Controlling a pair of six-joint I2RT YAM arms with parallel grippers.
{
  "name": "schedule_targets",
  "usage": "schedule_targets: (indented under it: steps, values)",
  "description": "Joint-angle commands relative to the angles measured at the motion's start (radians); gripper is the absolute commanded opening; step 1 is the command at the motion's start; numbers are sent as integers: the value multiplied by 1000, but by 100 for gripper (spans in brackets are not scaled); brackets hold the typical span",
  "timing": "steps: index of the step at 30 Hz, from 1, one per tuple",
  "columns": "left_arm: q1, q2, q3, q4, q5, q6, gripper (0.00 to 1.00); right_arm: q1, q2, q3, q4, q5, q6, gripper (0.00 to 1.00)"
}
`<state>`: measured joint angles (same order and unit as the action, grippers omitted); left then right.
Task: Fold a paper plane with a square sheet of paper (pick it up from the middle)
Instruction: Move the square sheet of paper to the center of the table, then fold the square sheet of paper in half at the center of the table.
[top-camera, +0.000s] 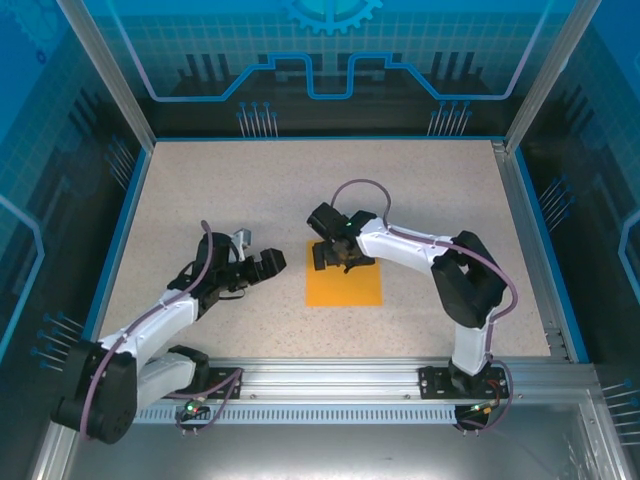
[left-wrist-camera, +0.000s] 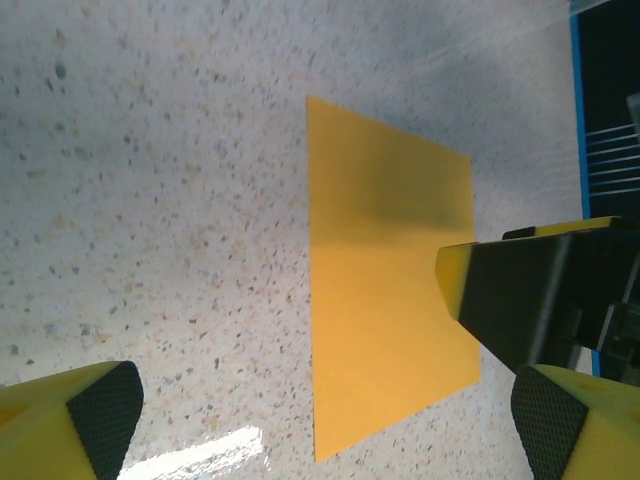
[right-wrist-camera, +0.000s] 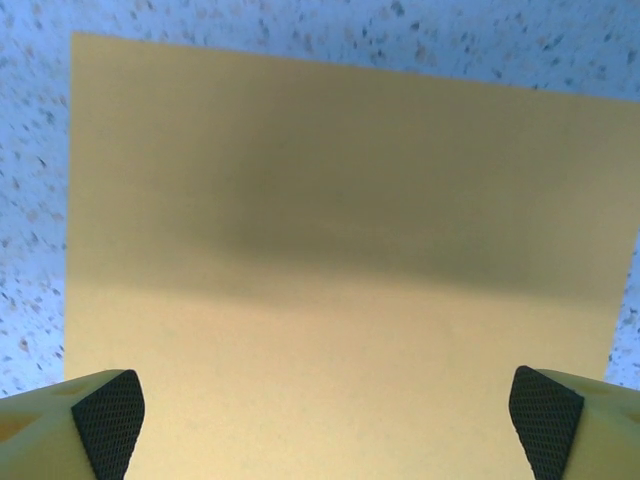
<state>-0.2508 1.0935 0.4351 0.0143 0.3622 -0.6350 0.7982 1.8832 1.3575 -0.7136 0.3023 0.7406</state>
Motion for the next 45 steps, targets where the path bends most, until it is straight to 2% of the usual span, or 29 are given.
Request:
schedule_targets:
  steps: [1, 6, 12, 28, 39, 45]
  values:
    - [-8, 29, 33, 38, 40, -30, 99, 13, 61, 34, -52, -48, -2, 95]
    - [-8, 63, 58, 6, 45, -16, 99, 11, 150, 121, -121, -47, 53, 92]
    - [-13, 111, 81, -11, 97, 8, 99, -1, 171, 153, -149, -43, 129, 93]
    - [-27, 149, 114, -21, 99, 35, 99, -2, 259, 133, -145, -90, 135, 95]
    - [-27, 129, 113, -48, 100, 57, 99, -2, 164, 174, -183, -28, 118, 96]
    - [-27, 134, 113, -44, 102, 55, 99, -14, 181, 153, -142, -52, 115, 97]
